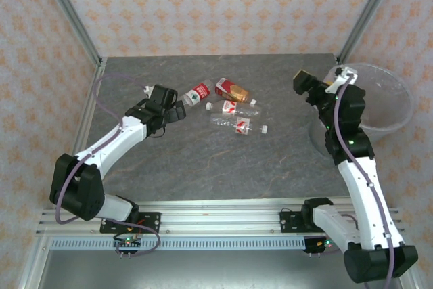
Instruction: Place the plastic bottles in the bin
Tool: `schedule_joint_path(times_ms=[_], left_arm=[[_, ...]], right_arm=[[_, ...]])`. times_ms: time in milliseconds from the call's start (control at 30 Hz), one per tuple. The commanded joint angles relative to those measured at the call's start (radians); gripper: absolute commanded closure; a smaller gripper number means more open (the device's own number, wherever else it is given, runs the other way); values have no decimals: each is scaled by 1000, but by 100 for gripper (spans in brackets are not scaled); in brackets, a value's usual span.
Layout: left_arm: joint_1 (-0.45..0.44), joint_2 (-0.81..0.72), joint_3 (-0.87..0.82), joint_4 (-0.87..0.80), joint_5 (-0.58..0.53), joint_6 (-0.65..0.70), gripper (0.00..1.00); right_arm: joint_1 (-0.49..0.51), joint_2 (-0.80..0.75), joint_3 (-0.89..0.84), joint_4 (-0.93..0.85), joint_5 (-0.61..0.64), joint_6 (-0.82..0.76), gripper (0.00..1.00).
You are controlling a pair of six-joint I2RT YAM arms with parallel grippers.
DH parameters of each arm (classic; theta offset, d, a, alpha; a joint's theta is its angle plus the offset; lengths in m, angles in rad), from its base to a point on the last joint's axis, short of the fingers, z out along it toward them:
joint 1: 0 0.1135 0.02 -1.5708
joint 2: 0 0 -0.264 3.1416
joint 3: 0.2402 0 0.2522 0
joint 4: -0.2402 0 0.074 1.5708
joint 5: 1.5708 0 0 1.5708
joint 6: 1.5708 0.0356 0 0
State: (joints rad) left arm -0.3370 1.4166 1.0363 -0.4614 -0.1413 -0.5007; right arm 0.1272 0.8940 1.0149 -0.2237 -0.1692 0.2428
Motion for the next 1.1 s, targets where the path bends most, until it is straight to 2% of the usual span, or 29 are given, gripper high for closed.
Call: schedule_joint_path(times_ms=[0,167,267,367,500,633,800,933,1067], left_arm=[[15,14,26,-32,-44,91,0],[33,67,61,-38,89,258,0],[35,137,138,-132,78,393,0],[48,181,183,-151,49,445,0],[59,234,233,-129,74,537,0],[78,320,292,-175,136,624,0],[106,389,302,-147,149,672,0],[108,446,313,-97,169,775,0],[120,533,375,-126,186,848,0]], right_arm=[[65,21,21,24,65,-34,1],[145,88,25,33,45,-34,1],[197,131,20,48,48,-33,1],[230,163,11,68,67,-28,1],[251,187,-15,116,59,25,1],[276,201,-33,126,54,38,1],[279,199,-48,115,65,47,1],[279,209,-62,122,55,69,1],[280,215,-70,112,54,81,1]])
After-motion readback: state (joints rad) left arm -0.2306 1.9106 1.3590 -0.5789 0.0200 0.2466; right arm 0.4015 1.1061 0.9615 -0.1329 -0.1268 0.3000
